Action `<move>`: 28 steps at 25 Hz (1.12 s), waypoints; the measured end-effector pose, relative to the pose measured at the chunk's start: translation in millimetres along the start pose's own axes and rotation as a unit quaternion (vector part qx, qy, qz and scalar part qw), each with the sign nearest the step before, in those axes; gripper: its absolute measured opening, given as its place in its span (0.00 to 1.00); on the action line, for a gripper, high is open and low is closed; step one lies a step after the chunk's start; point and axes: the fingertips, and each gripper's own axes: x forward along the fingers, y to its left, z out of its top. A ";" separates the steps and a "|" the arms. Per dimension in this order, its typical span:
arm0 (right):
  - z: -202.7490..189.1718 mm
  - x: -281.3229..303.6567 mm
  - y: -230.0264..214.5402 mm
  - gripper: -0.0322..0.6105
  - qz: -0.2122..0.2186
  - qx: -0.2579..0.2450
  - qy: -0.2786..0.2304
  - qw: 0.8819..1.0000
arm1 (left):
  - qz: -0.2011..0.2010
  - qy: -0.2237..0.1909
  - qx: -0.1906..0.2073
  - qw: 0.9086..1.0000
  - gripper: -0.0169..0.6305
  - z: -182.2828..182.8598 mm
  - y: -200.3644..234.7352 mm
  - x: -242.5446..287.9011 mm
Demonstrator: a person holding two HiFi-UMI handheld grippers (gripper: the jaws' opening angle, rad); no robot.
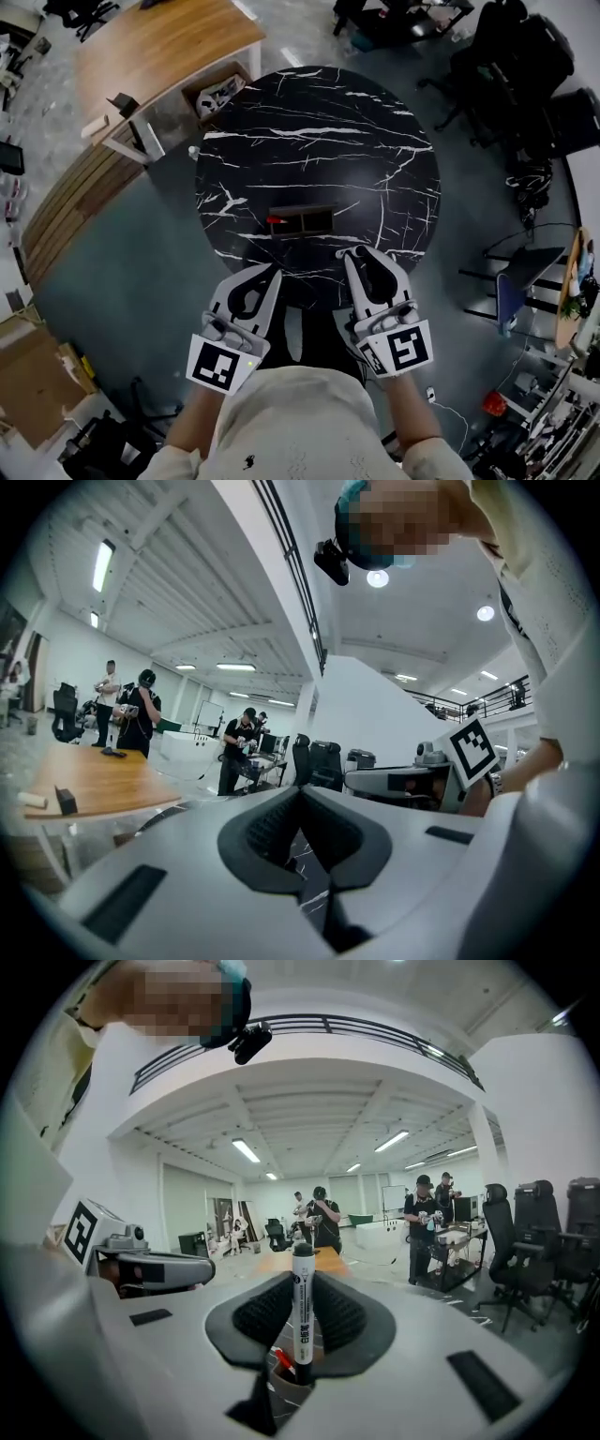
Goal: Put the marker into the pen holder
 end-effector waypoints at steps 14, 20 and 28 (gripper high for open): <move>-86.7 94.7 -49.9 0.18 0.101 -0.001 0.067 0.993 | 0.127 0.056 -0.034 0.990 0.04 -54.0 32.2 31.9; -106.2 109.2 -49.8 0.18 0.131 -0.017 0.092 0.987 | 0.154 0.069 -0.050 0.984 0.04 -70.0 39.2 34.6; -117.1 111.6 -50.4 0.18 0.144 -0.022 0.117 0.982 | 0.154 0.065 -0.053 0.984 0.05 -67.9 39.8 45.8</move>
